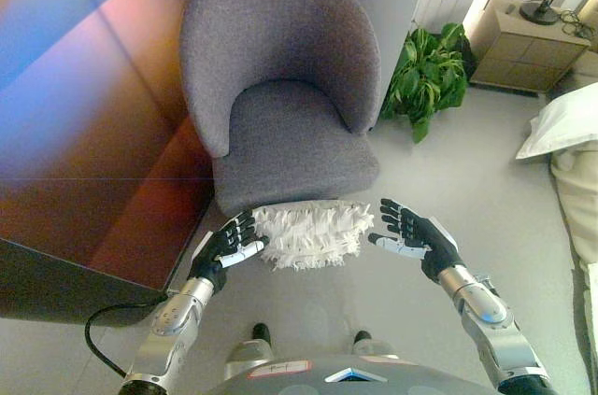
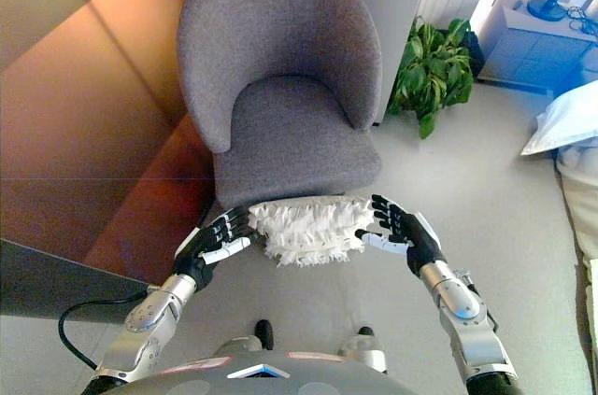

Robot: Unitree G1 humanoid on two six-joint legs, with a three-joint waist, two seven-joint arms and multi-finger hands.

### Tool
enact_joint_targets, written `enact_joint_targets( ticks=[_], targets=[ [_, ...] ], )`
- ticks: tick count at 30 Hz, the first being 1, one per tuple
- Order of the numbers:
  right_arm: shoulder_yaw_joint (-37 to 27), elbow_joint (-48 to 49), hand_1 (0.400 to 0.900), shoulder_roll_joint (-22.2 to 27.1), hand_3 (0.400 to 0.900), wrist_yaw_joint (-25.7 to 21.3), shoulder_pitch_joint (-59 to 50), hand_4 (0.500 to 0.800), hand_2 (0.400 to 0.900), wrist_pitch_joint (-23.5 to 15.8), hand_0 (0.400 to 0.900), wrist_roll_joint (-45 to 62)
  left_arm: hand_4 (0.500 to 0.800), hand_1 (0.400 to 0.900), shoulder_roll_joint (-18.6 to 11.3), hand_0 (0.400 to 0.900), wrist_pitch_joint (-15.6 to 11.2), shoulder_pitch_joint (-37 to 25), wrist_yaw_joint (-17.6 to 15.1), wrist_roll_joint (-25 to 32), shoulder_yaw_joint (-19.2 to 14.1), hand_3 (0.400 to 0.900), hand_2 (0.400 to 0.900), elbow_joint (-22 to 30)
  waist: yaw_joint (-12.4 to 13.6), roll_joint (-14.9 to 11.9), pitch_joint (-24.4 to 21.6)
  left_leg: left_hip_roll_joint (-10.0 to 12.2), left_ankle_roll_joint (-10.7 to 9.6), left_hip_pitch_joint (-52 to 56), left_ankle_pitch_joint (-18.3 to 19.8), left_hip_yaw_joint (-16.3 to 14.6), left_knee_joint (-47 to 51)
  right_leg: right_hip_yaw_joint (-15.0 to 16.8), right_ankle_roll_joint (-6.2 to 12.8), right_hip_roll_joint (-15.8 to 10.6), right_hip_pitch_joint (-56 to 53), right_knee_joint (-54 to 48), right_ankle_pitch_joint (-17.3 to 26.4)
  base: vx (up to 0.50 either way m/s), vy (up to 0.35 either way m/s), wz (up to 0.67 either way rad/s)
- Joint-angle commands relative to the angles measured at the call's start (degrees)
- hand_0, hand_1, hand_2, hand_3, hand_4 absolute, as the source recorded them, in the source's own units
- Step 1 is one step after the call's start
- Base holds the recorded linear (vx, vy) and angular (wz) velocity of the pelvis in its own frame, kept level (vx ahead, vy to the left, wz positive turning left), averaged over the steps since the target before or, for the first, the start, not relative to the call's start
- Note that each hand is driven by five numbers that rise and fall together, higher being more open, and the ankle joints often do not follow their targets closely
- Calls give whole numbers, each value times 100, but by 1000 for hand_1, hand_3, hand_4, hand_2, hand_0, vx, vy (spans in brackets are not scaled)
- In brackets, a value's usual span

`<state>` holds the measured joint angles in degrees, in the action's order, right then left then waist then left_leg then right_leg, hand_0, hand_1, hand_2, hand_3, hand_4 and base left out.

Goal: Pick up the pillow and put it on the sofa.

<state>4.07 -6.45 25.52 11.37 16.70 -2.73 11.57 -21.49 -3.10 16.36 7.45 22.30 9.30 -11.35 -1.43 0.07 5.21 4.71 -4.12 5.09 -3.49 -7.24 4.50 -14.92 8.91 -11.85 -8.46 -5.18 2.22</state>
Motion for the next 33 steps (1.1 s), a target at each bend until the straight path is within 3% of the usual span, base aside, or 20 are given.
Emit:
enact_joint_targets(
  ticks=[1,24,30,33],
  targets=[
    [-233,405,900,76,900,-85,-332,800,900,-464,900,208,800,900,-124,900,-428,-443,-1,-91,-179,900,900,167,-79,-169,-271,67,16,-59,688,80,-697,-96,-35,-104,123,291,-134,0,0,0],
    [-286,442,900,109,900,-165,-380,800,900,-529,900,221,800,900,-138,900,-461,-487,-53,-63,-163,900,900,193,-126,-117,-168,178,-61,-229,633,106,-843,-18,-113,1,253,340,-190,-6,-15,0],
    [-311,534,900,207,900,-229,-485,800,900,-580,900,290,800,900,-150,900,-456,-649,-80,21,-41,900,900,161,-207,-2,0,462,-230,-456,442,160,-929,38,-270,258,445,434,-333,-41,-124,8],
    [-302,487,900,244,900,-303,-589,800,900,-615,900,313,800,900,-79,900,-425,-635,-103,80,-63,900,900,208,-233,-8,106,632,-274,-574,482,357,-1558,227,-432,488,406,470,-449,51,-217,-13]
  ],
)
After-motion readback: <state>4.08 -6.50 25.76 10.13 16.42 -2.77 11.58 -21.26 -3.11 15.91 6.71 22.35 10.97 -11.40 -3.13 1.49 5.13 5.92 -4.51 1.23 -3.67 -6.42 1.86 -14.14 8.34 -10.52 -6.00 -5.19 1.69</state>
